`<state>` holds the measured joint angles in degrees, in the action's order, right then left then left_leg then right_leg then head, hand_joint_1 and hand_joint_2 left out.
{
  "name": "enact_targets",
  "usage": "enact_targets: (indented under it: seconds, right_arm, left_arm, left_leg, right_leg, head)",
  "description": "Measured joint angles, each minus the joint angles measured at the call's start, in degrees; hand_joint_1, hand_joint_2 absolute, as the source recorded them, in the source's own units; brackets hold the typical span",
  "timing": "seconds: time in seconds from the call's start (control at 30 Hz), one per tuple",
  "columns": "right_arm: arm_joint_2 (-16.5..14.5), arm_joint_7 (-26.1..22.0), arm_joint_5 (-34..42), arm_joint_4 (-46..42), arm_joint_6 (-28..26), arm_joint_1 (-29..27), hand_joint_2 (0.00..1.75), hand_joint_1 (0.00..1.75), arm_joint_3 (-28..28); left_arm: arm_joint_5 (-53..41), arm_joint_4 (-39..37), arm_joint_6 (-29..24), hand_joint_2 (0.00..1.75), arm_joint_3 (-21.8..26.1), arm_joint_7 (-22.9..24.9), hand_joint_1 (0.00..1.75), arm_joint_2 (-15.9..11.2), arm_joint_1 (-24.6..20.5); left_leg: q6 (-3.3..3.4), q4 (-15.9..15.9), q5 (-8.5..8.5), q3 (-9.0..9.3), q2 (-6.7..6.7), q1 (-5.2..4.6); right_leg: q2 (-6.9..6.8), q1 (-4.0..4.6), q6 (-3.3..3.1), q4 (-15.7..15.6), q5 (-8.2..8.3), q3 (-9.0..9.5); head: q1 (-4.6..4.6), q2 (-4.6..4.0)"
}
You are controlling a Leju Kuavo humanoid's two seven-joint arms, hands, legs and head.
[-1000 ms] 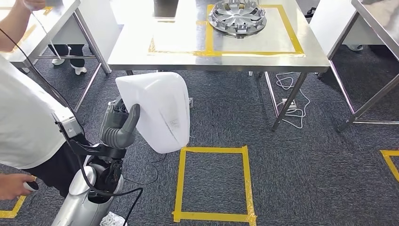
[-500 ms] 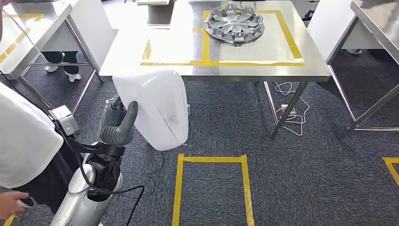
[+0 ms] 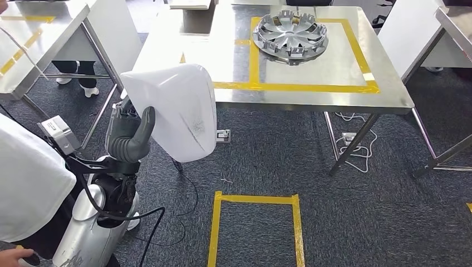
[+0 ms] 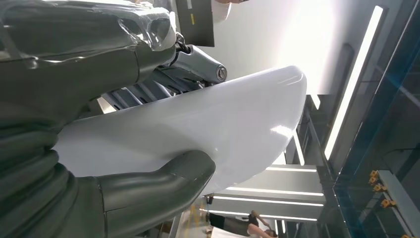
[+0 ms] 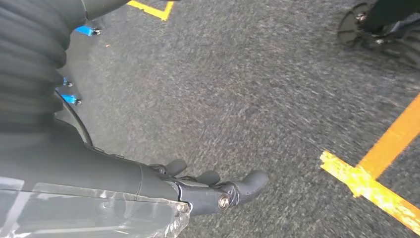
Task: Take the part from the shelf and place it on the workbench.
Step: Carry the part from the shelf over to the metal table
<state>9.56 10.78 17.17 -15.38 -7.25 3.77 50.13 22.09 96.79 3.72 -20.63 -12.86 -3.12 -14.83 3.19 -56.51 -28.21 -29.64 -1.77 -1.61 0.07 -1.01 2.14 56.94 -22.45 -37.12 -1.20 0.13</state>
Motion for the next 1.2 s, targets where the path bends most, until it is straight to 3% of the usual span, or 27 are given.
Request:
enact_targets:
  seconds: [0.03,0.1,0.17,0.23,0.3,0.33,0.37,0.43,0.47,0.5,0.6,0.67,0.77,0.8,0.83,0.87,0.93,0.97,1.0,1.1,1.13,1.2]
  right_arm:
    - [0.02,0.04,-0.07,-0.05,0.03,0.17,1.75,0.00,0.01]
    - [0.01,0.12,-0.16,-0.25,0.05,0.47,1.75,0.00,0.00]
    - [0.04,0.16,-0.19,-0.38,0.05,0.72,1.75,0.00,-0.01]
    - [0.13,0.17,-0.19,-0.38,0.06,0.72,1.75,0.00,-0.01]
    - [0.10,0.17,-0.19,-0.38,0.09,0.62,1.75,0.00,-0.01]
    - [0.08,0.17,-0.20,-0.38,0.10,0.62,1.75,0.00,-0.01]
    - [0.05,0.17,-0.25,-0.39,0.10,0.65,1.75,0.00,-0.01]
    - [-0.08,0.17,-0.41,-0.45,0.11,0.76,1.75,0.00,-0.01]
    - [-0.15,0.19,-0.52,-0.51,0.13,0.90,1.75,0.00,-0.01]
    - [-0.21,0.23,-0.68,-0.57,0.16,1.03,1.75,0.00,0.00]
    - [-0.15,0.63,-1.65,-0.81,0.44,1.45,1.75,0.00,0.01]
    - [-0.12,0.86,-2.36,-0.96,0.65,1.84,1.75,0.00,0.01]
    - [0.08,1.13,-2.80,-0.99,0.73,2.07,1.75,0.00,0.00]
    - [0.17,1.23,-2.89,-0.99,0.73,2.00,1.75,0.00,-0.01]
    - [0.24,1.34,-2.99,-0.99,0.73,1.93,1.75,0.00,-0.01]
    - [0.32,1.46,-3.16,-0.99,0.73,1.89,1.75,0.00,-0.02]
    - [0.38,1.60,-3.64,-0.99,0.71,1.75,1.75,0.00,-0.07]
    - [0.37,1.68,-3.98,-1.01,0.68,1.70,1.75,0.00,-0.14]
    - [0.33,1.77,-4.32,-1.04,0.66,1.61,1.75,0.00,-0.26]
    - [0.20,1.98,-5.24,-1.29,0.62,1.65,1.75,0.00,-0.74]
    - [0.18,2.01,-5.47,-1.39,0.62,1.74,1.75,0.00,-0.89]
    - [0.19,2.03,-5.74,-1.49,0.64,1.85,1.75,0.00,-1.09]
  left_arm:
    - [-0.02,0.23,0.03,1.75,0.05,0.01,1.75,-0.07,-0.21]
    - [-0.07,0.70,0.07,1.75,0.18,-0.03,1.75,-0.19,-0.69]
    - [-0.08,0.93,0.09,1.75,0.28,-0.06,1.75,-0.34,-1.01]
    - [-0.08,0.98,0.11,1.75,0.31,-0.07,1.75,-0.54,-1.01]
    - [-0.08,0.97,0.11,1.75,0.31,-0.06,1.75,-0.70,-0.95]
    - [-0.08,0.97,0.11,1.75,0.31,-0.06,1.75,-0.74,-0.97]
    - [-0.08,0.97,0.11,1.75,0.32,-0.06,1.75,-0.75,-1.01]
    - [-0.08,0.97,0.11,1.75,0.33,-0.07,1.75,-0.81,-1.12]
    - [-0.08,0.97,0.09,1.75,0.32,-0.07,1.75,-0.84,-1.17]
    - [-0.11,1.00,0.06,1.75,0.31,-0.10,1.75,-0.87,-1.22]
    - [-0.34,1.21,-0.03,1.75,0.26,-0.46,1.75,-0.91,-1.34]
    - [-0.46,1.35,0.01,1.75,0.22,-0.62,1.75,-0.91,-1.47]
    - [-0.49,1.41,0.07,1.75,0.08,-0.63,1.75,-0.87,-1.34]
    - [-0.49,1.41,0.07,1.75,0.03,-0.63,1.75,-0.86,-1.22]
    - [-0.50,1.41,0.07,1.75,-0.01,-0.63,1.75,-0.84,-1.13]
    - [-0.52,1.41,0.05,1.75,-0.01,-0.63,1.75,-0.84,-1.04]
    - [-0.61,1.41,0.01,1.75,-0.02,-0.63,1.75,-0.85,-0.87]
    - [-0.69,1.43,-0.04,1.75,-0.01,-0.64,1.75,-0.86,-0.78]
    - [-0.80,1.46,-0.08,1.75,0.01,-0.63,1.75,-0.88,-0.69]
    - [-1.09,1.78,-0.19,1.75,0.19,-0.67,1.75,-0.95,-0.62]
    - [-1.13,1.94,-0.21,1.75,0.27,-0.72,1.75,-1.01,-0.67]
    - [-1.17,2.12,-0.24,1.75,0.41,-0.80,1.75,-1.14,-0.65]
  left_leg:
    - [-0.23,-0.20,-0.36,0.18,-0.03,-0.02]
    - [-0.77,-2.07,-0.38,-0.54,0.26,0.09]
    - [-1.71,-7.52,-0.56,-3.93,0.77,0.54]
    - [-2.80,-14.04,-2.52,-8.79,1.14,1.38]
    - [-3.42,-16.21,-4.19,-12.00,1.45,2.05]
    - [-3.45,-14.80,-3.50,-12.32,1.59,2.18]
    - [-3.28,-11.83,-1.40,-11.84,1.67,2.22]
    - [-2.37,-4.54,4.90,-9.98,1.67,1.88]
    - [-1.81,-2.08,6.99,-9.17,1.66,1.61]
    - [-1.29,-0.67,8.02,-8.55,1.60,1.30]
    - [0.08,1.10,7.34,-6.26,1.59,1.00]
    - [0.76,1.87,6.95,-4.64,1.57,1.08]
    - [1.15,1.98,5.63,-3.49,1.18,0.87]
    - [1.09,1.97,5.08,-2.98,0.97,0.84]
    - [0.95,1.95,4.49,-2.35,0.78,0.85]
    - [0.73,1.89,3.83,-1.59,0.67,0.88]
    - [0.12,1.41,2.24,-0.44,0.58,0.79]
    - [-0.24,1.04,1.38,-0.15,0.54,0.66]
    - [-0.59,0.68,0.61,0.07,0.51,0.54]
    - [-1.38,-0.87,-0.52,0.31,0.64,0.66]
    - [-1.67,-2.64,-0.63,-0.56,0.80,0.84]
    - [-2.45,-8.73,-1.72,-4.46,1.15,1.31]
  right_leg:
    - [0.01,0.05,-0.91,-0.05,-0.04,0.36]
    - [0.13,-0.19,-1.88,-0.18,-0.33,1.22]
    - [0.22,-0.48,-2.42,-0.27,-1.13,2.41]
    - [0.28,-0.51,-2.60,-0.28,-2.34,3.72]
    - [0.39,-0.52,-2.54,-0.28,-3.70,5.36]
    - [0.46,-0.53,-2.45,-0.29,-4.39,6.33]
    - [0.51,-0.51,-2.33,-0.32,-5.12,7.37]
    - [0.61,-0.46,-1.95,-0.47,-6.47,9.05]
    - [0.65,-0.42,-1.63,-0.69,-7.02,9.67]
    - [0.68,-0.40,-1.24,-0.80,-7.25,10.20]
    - [0.57,-0.50,0.05,0.04,-6.87,10.95]
    - [0.45,-0.63,0.08,4.96,-7.22,8.24]
    - [0.42,-0.60,-0.46,14.60,-10.70,0.57]
    - [0.41,-0.61,-0.39,15.45,-11.80,-1.18]
    - [0.39,-0.68,-0.05,14.49,-11.90,-2.03]
    - [0.36,-0.80,0.54,11.86,-10.66,-2.08]
    - [0.07,-1.09,1.98,4.40,-5.03,-1.07]
    - [-0.16,-1.12,2.05,1.73,-2.48,-0.42]
    - [-0.30,-1.07,1.61,0.23,-0.67,-0.04]
    - [-0.16,-1.01,-0.93,-0.04,-0.25,0.94]
    - [-0.08,-1.07,-1.47,-0.06,-0.60,1.41]
    - [0.06,-1.10,-2.10,-0.11,-1.48,2.49]
  head:
    - [-0.05,0.00]
    - [-0.09,0.00]
    - [-0.21,0.00]
    - [-0.29,0.00]
    - [-0.31,0.00]
    - [-0.32,0.00]
    - [-0.33,0.00]
    - [-0.27,0.00]
    - [-0.27,0.00]
    - [-0.28,0.00]
    - [-0.40,-0.01]
    - [-0.34,-0.01]
    - [-0.20,0.00]
    - [-0.21,0.00]
    - [-0.19,0.00]
    - [-0.18,0.00]
    - [-0.13,0.00]
    - [-0.08,0.00]
    - [-0.09,0.00]
    - [-0.20,0.00]
    - [-0.25,0.00]
    - [-0.29,0.00]
